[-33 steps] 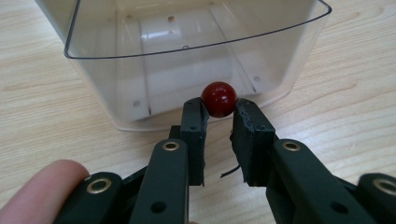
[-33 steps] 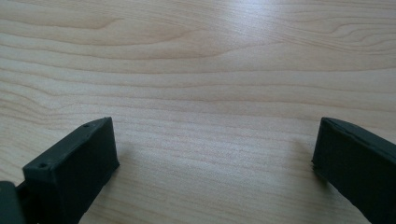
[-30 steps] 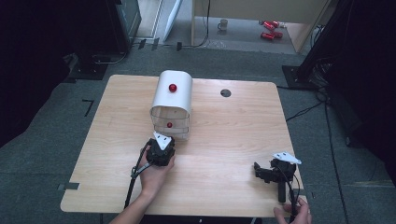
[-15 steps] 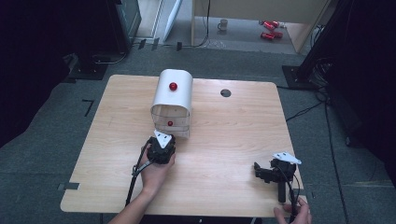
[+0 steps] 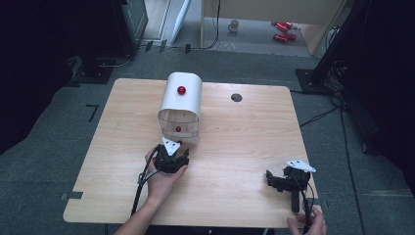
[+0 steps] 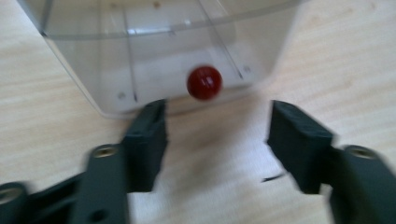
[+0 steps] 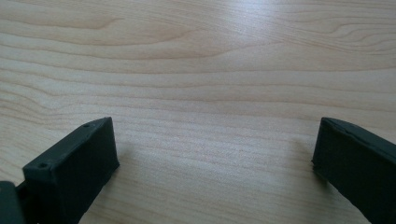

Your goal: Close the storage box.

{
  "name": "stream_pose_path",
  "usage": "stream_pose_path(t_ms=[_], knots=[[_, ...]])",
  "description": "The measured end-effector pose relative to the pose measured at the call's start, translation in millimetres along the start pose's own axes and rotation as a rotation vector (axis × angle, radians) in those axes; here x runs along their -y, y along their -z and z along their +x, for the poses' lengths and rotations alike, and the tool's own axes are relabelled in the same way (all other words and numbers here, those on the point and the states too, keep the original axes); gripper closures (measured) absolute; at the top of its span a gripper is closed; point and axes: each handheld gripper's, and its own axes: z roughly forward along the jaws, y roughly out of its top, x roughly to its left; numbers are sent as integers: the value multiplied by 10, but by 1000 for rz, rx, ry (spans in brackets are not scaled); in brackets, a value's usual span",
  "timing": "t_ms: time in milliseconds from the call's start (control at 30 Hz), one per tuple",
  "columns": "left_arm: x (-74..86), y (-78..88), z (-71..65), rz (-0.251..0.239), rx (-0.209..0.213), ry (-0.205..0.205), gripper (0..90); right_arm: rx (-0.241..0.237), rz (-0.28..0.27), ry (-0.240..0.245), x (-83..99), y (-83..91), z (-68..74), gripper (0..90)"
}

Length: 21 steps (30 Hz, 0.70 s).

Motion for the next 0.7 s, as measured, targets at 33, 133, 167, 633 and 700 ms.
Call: stream_pose_path(t_ms=[33,133,167,633,700], knots=[[15,12,2,7,6,-8,301,0,0,0,0,0,0,0],[76,85,27,4,30,-21,223,0,0,0,0,0,0,0],[98,116,39,1,31,-25,202,0,0,0,0,0,0,0],[376,600,402,-24,33,-86,30,0,0,0,0,0,0,0],[440,654,473,-28,33,-100,0,0,0,0,0,0,0,0]])
